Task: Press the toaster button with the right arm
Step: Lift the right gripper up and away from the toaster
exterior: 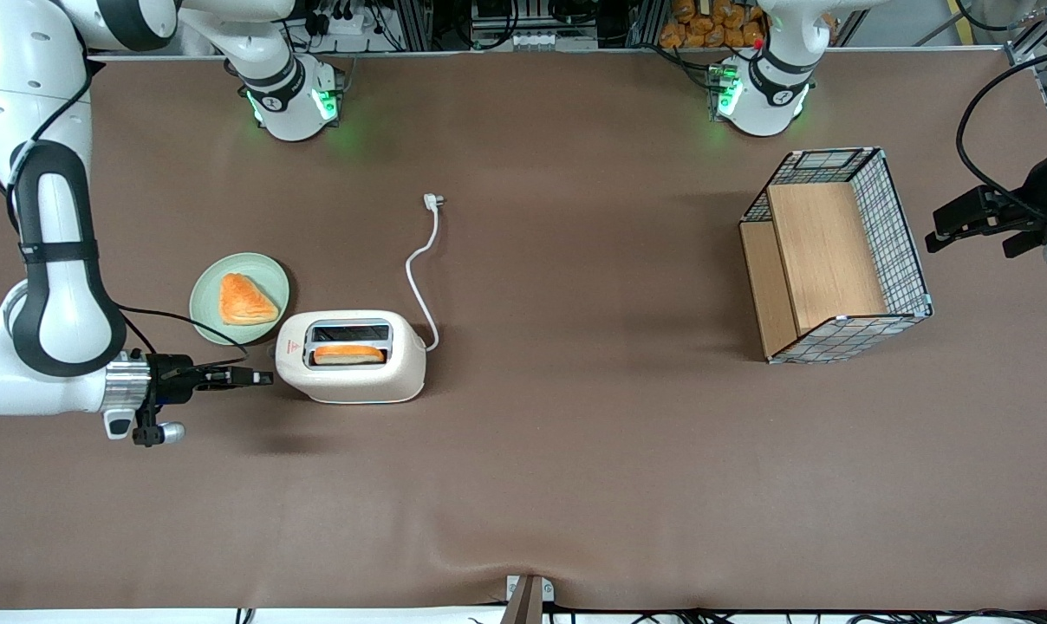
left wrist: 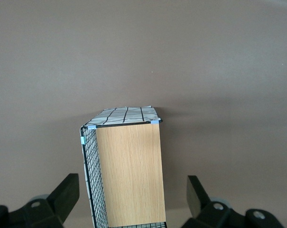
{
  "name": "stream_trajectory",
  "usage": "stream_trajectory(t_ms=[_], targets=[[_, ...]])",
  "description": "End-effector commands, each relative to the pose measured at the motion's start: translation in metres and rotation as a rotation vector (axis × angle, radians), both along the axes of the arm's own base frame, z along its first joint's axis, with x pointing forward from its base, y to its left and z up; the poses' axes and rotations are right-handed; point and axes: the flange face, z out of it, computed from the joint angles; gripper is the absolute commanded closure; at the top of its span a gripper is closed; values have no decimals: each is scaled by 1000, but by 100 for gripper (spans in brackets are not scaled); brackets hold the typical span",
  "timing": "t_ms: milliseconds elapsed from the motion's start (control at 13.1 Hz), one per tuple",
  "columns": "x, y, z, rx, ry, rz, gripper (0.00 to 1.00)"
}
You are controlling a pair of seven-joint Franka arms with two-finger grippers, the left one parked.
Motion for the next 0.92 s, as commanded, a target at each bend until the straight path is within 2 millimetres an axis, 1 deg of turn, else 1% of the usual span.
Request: stream_trajectory(t_ms=[0, 76, 153, 229, 458, 535, 764, 840], targets=[[13, 5, 13, -45, -18, 31, 0], [14, 10, 17, -74, -27, 58, 0], [14, 15, 27, -110, -41, 85, 0], [13, 14, 45, -146, -66, 103, 0], [2, 10, 80, -264, -99, 166, 0], [-6, 7, 94, -297, -110, 180, 0], [-37, -1, 146, -416, -145, 232, 0], [-47, 0, 159, -431, -150, 230, 0]])
